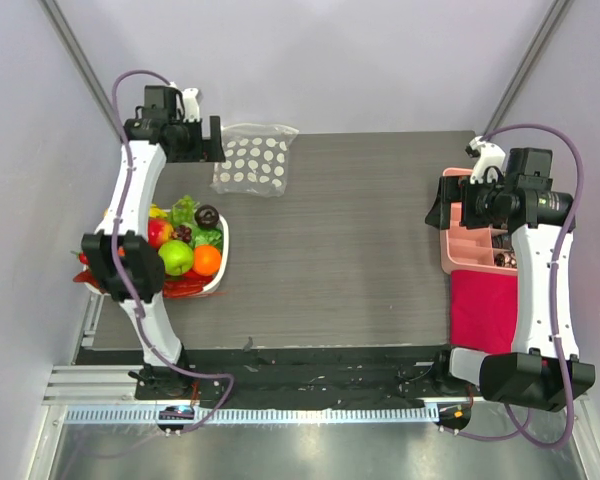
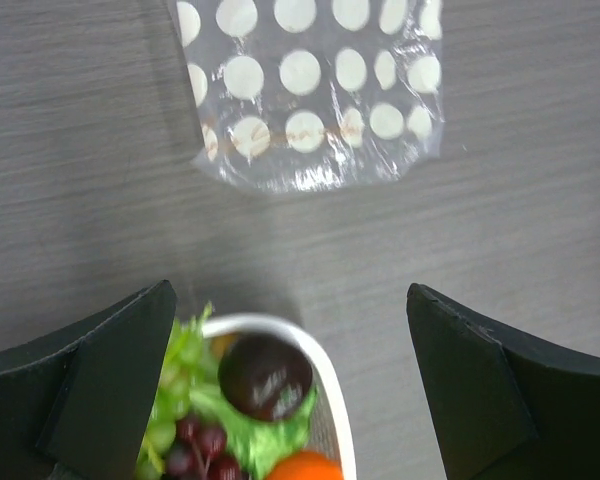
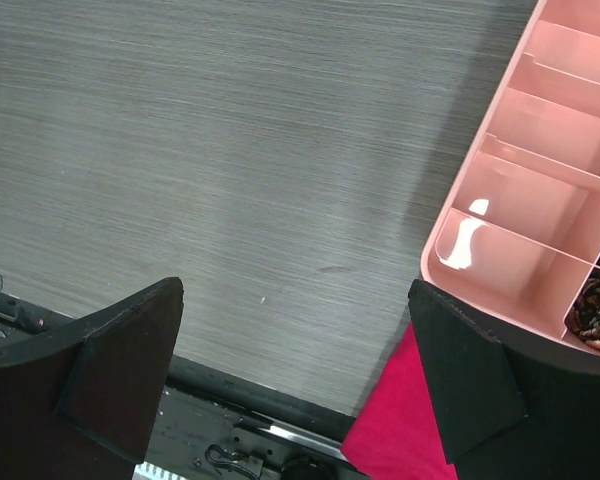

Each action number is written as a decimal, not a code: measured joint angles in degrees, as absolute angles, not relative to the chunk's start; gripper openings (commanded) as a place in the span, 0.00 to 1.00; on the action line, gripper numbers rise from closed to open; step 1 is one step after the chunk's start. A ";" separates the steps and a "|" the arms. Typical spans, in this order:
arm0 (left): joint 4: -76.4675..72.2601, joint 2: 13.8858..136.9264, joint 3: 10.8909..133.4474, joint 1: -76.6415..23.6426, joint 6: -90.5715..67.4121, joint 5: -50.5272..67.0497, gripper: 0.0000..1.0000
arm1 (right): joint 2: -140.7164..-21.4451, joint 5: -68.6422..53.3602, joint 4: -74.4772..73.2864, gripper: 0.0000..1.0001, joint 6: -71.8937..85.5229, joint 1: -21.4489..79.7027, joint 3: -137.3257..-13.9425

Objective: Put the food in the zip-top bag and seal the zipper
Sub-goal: Pick up the zipper food storage bag at the center of the board.

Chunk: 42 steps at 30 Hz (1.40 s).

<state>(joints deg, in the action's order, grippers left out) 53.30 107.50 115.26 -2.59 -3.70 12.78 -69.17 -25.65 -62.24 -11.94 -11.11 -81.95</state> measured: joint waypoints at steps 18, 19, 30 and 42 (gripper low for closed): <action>41.50 134.76 126.63 -1.48 -7.49 15.99 0.88 | -71.31 -25.54 -62.63 1.00 -12.23 -11.11 -80.93; 41.15 135.13 126.65 -1.34 -7.60 15.84 0.89 | -71.37 -25.50 -62.63 1.00 -12.25 -11.11 -80.84; 39.46 141.29 128.60 -0.34 -10.63 20.62 0.64 | -73.17 -25.47 -62.83 1.00 -12.34 -11.11 -80.60; 36.67 138.82 126.48 -0.49 -15.88 35.35 0.00 | -74.74 -26.17 -64.34 1.00 -12.16 -11.38 -83.64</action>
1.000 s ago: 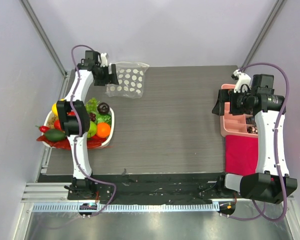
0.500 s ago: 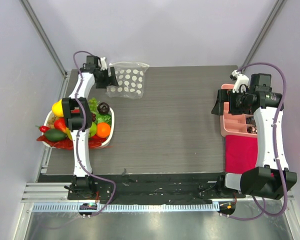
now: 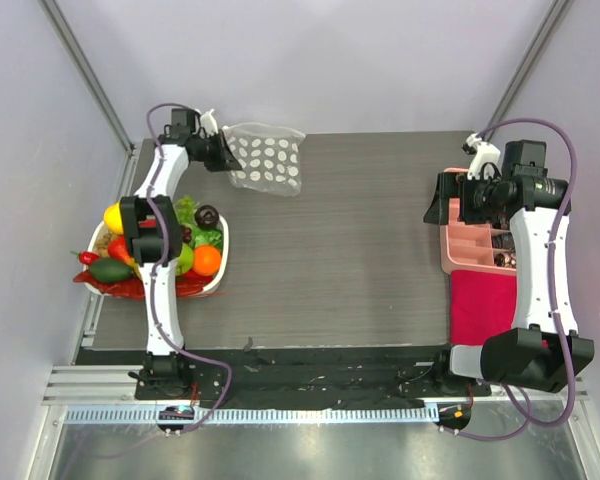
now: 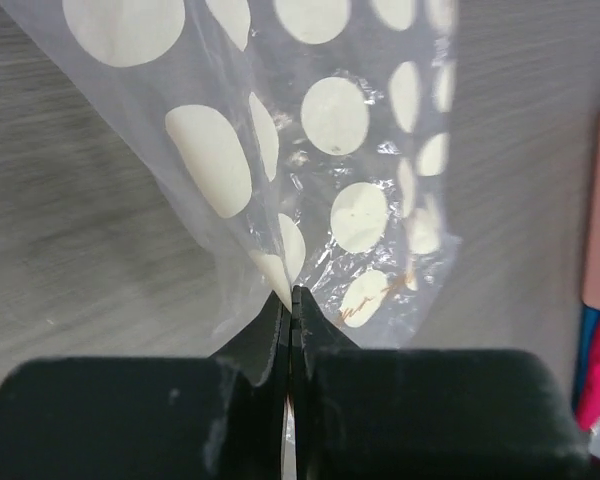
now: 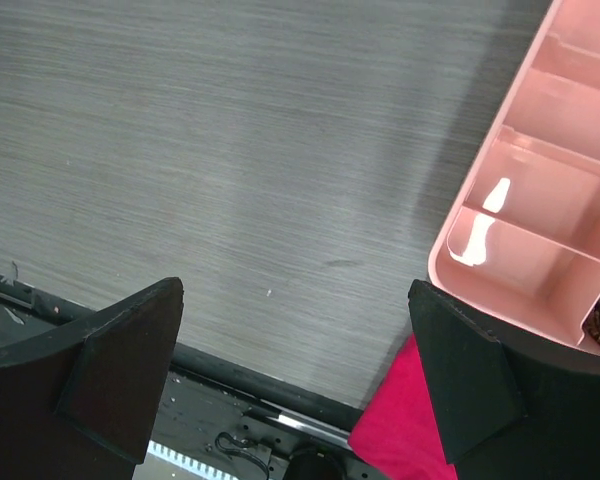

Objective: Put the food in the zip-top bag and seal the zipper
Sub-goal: Pick up the zipper food storage bag at the center of the board.

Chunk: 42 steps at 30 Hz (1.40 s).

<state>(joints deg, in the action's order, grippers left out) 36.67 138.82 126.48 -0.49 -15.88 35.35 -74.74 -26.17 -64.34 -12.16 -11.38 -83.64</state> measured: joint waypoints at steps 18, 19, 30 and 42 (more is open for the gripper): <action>39.70 78.41 85.58 -28.77 23.55 32.80 0.00 | -64.16 -32.21 -56.58 1.00 -9.56 -11.38 -92.53; 39.13 75.99 82.48 -31.38 26.15 29.78 0.00 | -63.09 -32.23 -55.88 1.00 -8.73 -11.38 -92.53; 31.16 62.98 67.13 -42.63 44.51 13.47 0.00 | -57.95 -44.53 -54.24 0.87 -9.72 -11.38 -84.20; 22.44 54.26 59.66 -42.63 48.84 17.87 0.00 | -32.69 -51.11 -51.83 0.79 -38.76 -11.38 -55.79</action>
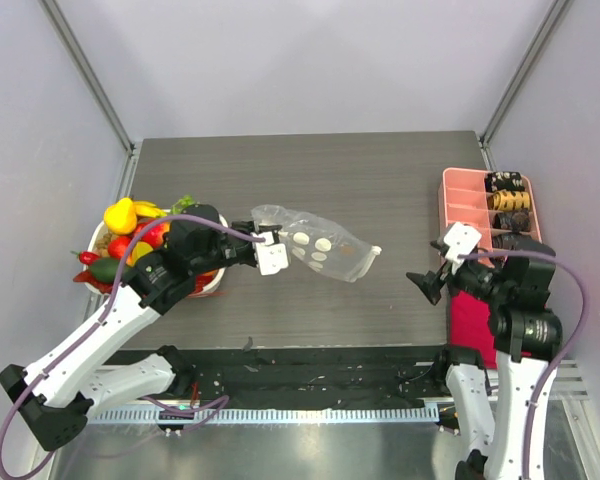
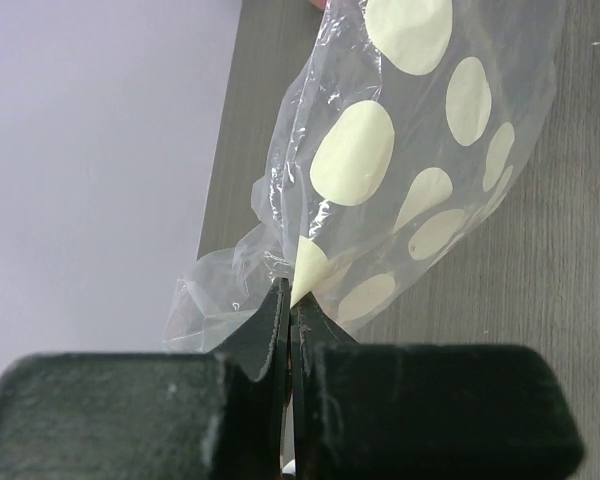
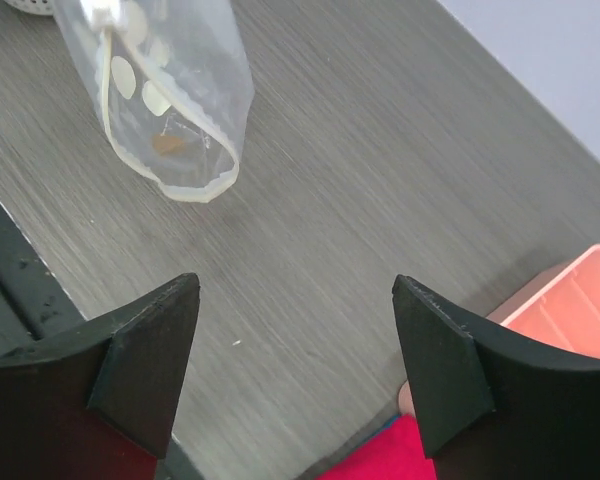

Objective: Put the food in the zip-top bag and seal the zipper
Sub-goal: Pick up the zipper food storage bag at the center of the board.

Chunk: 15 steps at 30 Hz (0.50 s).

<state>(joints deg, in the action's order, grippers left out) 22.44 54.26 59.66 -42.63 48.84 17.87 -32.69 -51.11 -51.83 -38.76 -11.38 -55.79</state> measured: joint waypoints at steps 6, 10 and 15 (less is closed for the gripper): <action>22.52 54.94 60.27 -42.63 48.47 19.42 0.00 | -27.16 -55.75 -42.68 0.71 -40.12 -11.38 -46.61; 22.50 56.01 61.63 -42.63 48.01 20.18 0.00 | -25.71 -59.66 -32.91 0.66 -35.38 -11.38 -41.65; 22.37 56.71 62.04 -42.63 46.96 20.47 0.00 | -25.50 -63.66 -22.00 0.61 -29.47 -11.35 -35.81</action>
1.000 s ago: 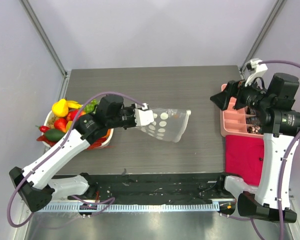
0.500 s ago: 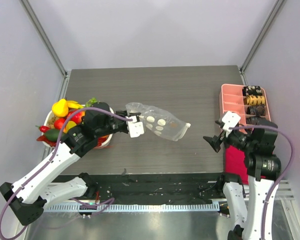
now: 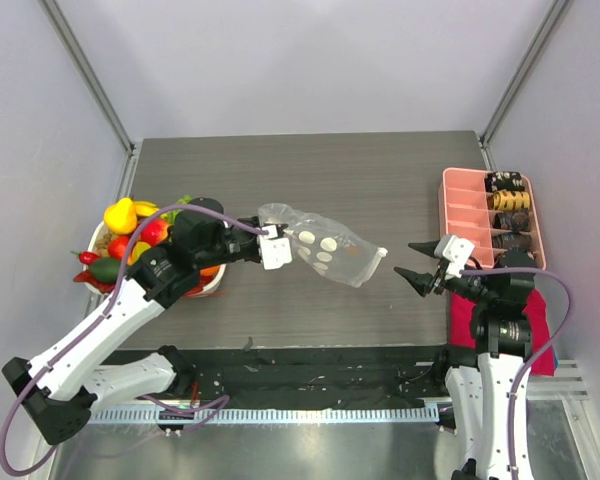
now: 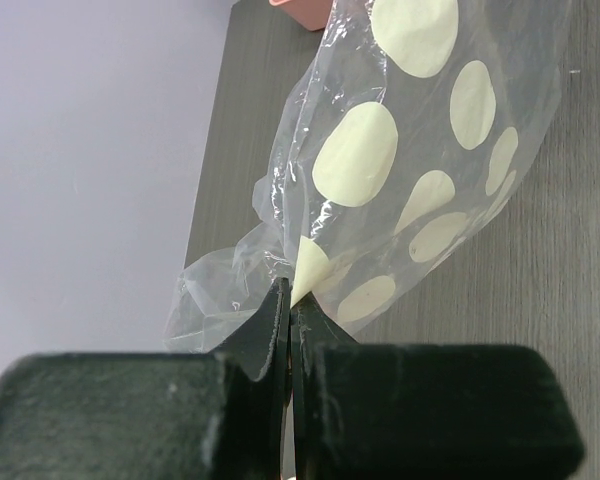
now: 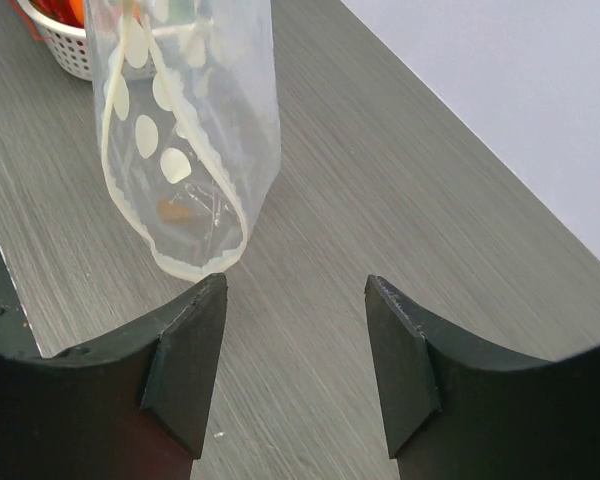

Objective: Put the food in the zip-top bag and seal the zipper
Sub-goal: Pick up the zipper food storage bag at the center of the board.

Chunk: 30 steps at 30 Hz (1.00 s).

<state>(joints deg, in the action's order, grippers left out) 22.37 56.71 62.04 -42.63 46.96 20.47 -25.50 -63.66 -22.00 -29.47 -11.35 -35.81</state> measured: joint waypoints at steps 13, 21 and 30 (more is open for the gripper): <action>21.08 59.68 63.13 -42.54 46.44 20.40 0.00 | -35.90 -56.58 -8.71 0.61 -24.73 8.88 -33.21; 20.27 60.25 63.66 -40.18 45.52 20.49 0.00 | -37.15 -48.64 -7.57 0.46 -27.22 14.52 -32.84; 19.94 59.68 63.66 -39.59 42.48 20.56 0.00 | -44.97 -42.41 4.75 0.16 -20.99 14.57 -29.93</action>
<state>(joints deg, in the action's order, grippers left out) 19.94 59.68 63.66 -39.59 42.48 20.56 -44.97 -42.41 4.75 -20.99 14.57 -29.93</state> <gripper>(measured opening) 0.004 0.404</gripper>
